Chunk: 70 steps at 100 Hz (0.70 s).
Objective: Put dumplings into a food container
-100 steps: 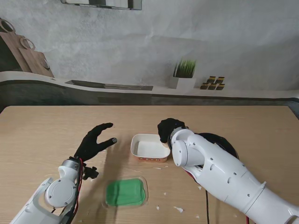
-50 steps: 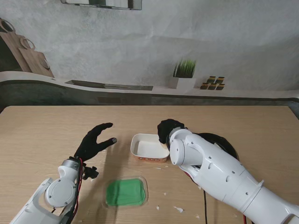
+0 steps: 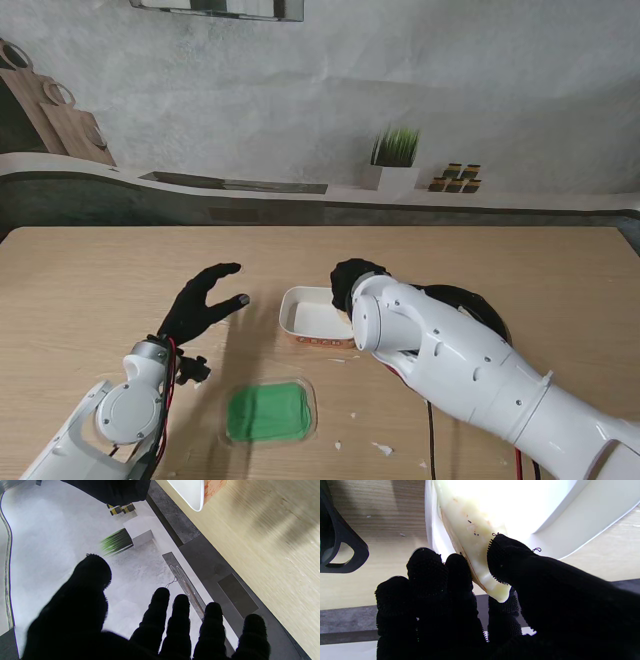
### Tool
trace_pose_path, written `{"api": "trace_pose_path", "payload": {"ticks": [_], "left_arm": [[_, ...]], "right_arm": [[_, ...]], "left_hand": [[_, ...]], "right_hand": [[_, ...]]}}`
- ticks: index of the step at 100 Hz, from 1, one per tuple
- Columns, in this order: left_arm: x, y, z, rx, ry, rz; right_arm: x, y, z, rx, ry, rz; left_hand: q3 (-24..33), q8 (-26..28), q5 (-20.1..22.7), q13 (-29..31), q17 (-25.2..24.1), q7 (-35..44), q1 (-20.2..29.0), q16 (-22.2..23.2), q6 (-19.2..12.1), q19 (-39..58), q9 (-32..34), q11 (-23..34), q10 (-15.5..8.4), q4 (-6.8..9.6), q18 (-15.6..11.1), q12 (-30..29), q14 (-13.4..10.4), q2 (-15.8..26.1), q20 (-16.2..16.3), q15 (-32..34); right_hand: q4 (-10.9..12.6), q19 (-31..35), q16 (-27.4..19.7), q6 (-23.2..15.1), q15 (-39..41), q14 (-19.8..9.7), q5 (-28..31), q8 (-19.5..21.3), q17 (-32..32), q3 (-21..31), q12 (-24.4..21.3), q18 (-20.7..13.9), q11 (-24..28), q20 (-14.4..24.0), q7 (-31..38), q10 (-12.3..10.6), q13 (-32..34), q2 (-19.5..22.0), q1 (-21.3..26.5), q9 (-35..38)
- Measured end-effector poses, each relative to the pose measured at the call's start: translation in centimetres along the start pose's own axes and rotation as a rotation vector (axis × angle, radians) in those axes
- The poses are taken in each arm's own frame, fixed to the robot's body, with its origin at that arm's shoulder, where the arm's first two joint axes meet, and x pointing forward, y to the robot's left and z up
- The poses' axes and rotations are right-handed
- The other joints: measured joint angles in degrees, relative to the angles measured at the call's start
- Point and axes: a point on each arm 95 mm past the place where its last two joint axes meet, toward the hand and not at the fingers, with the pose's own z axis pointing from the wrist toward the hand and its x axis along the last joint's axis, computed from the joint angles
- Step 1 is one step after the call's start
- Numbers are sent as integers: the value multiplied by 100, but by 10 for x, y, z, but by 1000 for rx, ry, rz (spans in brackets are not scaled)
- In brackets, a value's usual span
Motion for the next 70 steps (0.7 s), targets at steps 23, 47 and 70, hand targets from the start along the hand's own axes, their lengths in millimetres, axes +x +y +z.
{"api": "trace_pose_path", "payload": {"ticks": [23, 47, 70], "left_arm": [[0, -1, 0, 2, 0, 1], [0, -1, 0, 0, 0, 2], [0, -1, 0, -2, -2, 5]], "right_arm": [[-1, -3, -1, 33, -2, -62], [-3, 2, -4, 31, -2, -63], [-9, 15, -22, -68, 33, -83]], "left_hand": [[0, 0, 1, 0, 0, -1, 1, 0, 0, 0, 0, 0, 2, 0, -1, 0, 0, 0, 0, 0], [0, 0, 7, 0, 0, -1, 1, 0, 0, 0, 0, 0, 2, 0, -3, 0, 0, 0, 0, 0], [0, 0, 15, 0, 0, -1, 1, 0, 0, 0, 1, 0, 3, 0, -29, 0, 0, 0, 0, 0]], "right_hand": [[376, -99, 178, 296, -68, -58, -627, -338, -604, -155, -12, -318, 76, -38, -680, -385, -674, 327, -540, -911], [815, -527, 392, 364, -321, -146, -1726, 208, -1517, -424, 351, -734, -51, -40, -1201, -580, -1705, 566, -935, -2398], [815, -914, 439, 371, -1171, -219, -2581, -2, -2384, -929, 112, -1150, -570, -27, -1313, -726, -3173, 847, -1266, -3821]]}}
